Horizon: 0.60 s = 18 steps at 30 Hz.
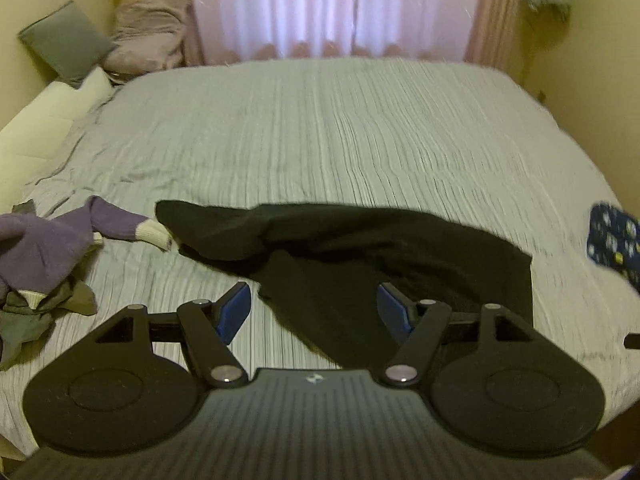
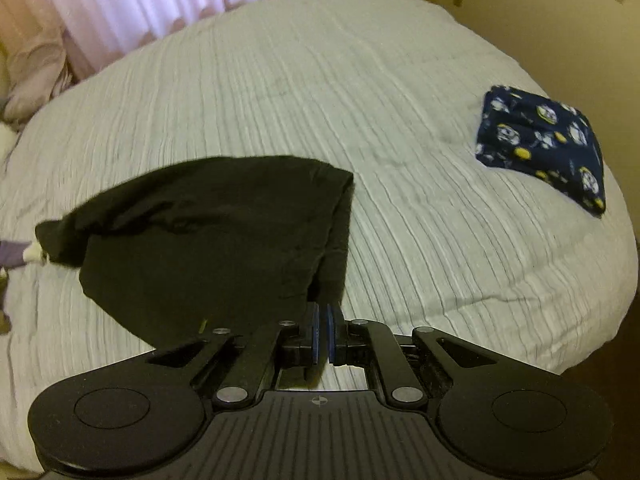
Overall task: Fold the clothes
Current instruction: 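Grasp the dark green trousers with both tools and pull them off the heap, then lay the dark green trousers flat on the bed and open both tools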
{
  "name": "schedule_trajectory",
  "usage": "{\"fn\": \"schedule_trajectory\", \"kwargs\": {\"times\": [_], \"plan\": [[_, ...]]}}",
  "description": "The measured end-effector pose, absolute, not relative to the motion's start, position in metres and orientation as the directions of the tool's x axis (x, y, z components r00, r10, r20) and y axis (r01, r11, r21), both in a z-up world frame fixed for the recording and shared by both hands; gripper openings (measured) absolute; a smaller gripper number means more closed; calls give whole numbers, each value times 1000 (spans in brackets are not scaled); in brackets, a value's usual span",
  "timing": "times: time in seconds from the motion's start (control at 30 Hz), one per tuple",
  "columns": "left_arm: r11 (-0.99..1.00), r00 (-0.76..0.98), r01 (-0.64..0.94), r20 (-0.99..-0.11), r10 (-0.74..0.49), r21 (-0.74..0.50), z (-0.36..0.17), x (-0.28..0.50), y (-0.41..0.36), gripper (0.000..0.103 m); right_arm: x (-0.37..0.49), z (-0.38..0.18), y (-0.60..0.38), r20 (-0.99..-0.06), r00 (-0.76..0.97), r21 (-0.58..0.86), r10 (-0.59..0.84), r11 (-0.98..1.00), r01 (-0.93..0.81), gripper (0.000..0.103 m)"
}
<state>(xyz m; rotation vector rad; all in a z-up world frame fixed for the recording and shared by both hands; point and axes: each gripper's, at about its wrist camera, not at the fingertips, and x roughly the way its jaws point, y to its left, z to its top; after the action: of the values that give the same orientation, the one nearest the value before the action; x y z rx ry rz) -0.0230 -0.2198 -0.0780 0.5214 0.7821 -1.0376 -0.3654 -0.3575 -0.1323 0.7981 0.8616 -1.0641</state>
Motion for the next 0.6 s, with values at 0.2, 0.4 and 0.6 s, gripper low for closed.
{"fn": "schedule_trajectory", "kwargs": {"times": [0.2,0.4,0.6], "plan": [[401,295,912,-812,-504,82,-93,-31,-216,67,-350,-144,-345,-912,246,153,-329,284,947,6],[371,288,923,-828,-481,105,-100,-20,-206,67,-306,-142,-314,-914,262,181,-309,267,946,6],[353,282,929,-826,-488,109,-98,-1,-188,67,-287,-144,-285,-911,271,195,-309,255,947,60]]}}
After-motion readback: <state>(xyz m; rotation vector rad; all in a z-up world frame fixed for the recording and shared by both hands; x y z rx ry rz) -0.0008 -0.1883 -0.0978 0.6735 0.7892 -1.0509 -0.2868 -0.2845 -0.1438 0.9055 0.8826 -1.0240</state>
